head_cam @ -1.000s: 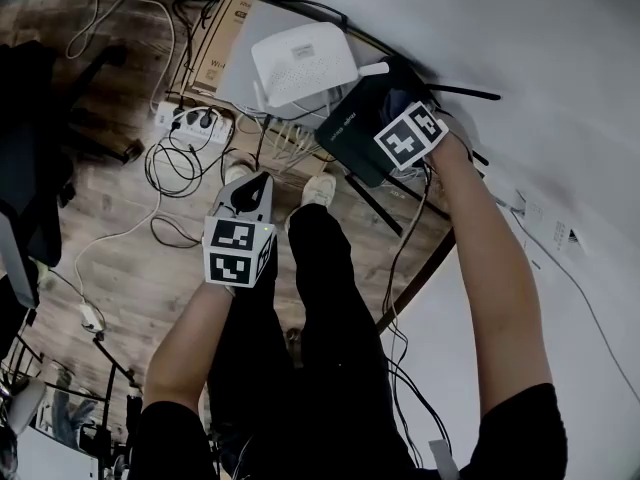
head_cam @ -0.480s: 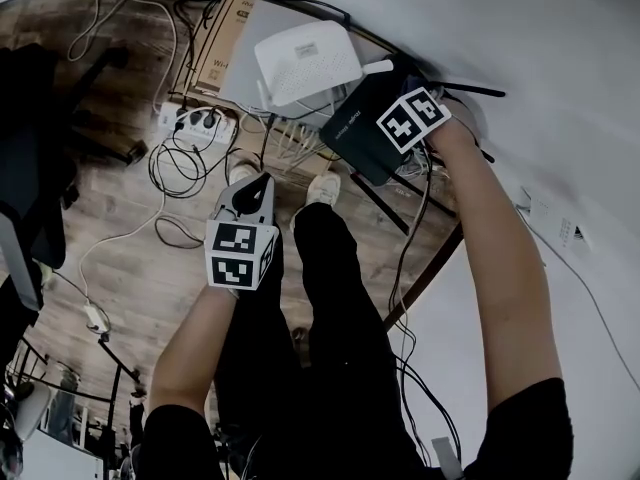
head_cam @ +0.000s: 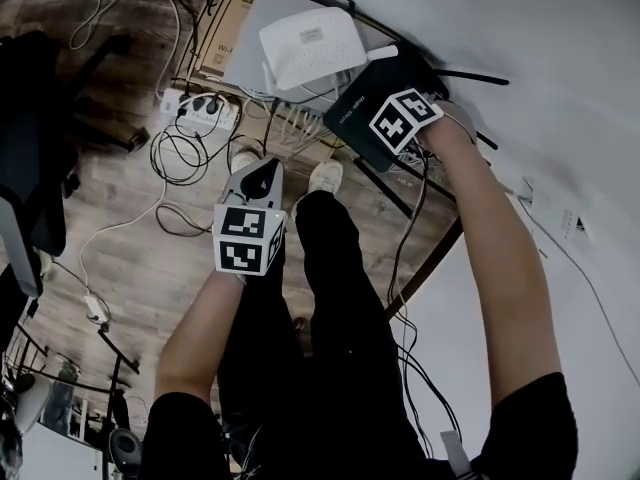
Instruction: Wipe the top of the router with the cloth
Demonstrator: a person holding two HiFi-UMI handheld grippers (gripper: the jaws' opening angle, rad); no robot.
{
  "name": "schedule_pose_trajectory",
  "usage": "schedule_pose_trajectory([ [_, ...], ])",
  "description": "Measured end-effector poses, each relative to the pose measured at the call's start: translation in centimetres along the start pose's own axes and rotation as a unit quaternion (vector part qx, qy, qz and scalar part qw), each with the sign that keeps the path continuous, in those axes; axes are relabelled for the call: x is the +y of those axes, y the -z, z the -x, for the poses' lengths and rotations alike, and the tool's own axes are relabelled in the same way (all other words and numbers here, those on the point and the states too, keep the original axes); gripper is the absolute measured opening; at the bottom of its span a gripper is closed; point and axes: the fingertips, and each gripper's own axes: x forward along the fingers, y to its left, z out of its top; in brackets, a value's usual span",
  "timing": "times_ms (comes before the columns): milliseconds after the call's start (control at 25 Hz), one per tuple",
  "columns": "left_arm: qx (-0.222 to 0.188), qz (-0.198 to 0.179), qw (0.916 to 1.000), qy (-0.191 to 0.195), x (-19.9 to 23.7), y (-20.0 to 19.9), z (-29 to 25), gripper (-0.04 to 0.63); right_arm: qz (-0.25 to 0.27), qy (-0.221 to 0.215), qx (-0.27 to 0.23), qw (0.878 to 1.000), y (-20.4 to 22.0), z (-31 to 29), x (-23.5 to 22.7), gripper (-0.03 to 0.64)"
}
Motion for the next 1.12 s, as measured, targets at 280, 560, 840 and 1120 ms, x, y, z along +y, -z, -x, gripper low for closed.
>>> schedule_pose_trajectory([
  [280,-0.001,-0.011,0.9999,0.002,-0.7,-0.4,0.4,0.000,-0.012,-0.057,-0.028,0.998,-0.2,1.3,4.1,0.005],
  [560,-0.004,-0.014,0.9999,-0.005,-1.3,-1.0,1.3,0.001,-0.015,-0.173,-0.054,0.983,-0.7,3.4,10.6,0.005],
  [840,-0.030,-0.019,0.9992,-0.016,-2.8,-4.1,4.0,0.000,-0.076,-0.135,-0.128,0.980,-0.3,5.8,8.5,0.005],
  [1120,-0.080,0.013,0.9966,-0.012,-6.4,-9.4,9.6,0.000,-0.164,-0.081,-0.288,0.940,1.7,15.4,4.8,0.005],
])
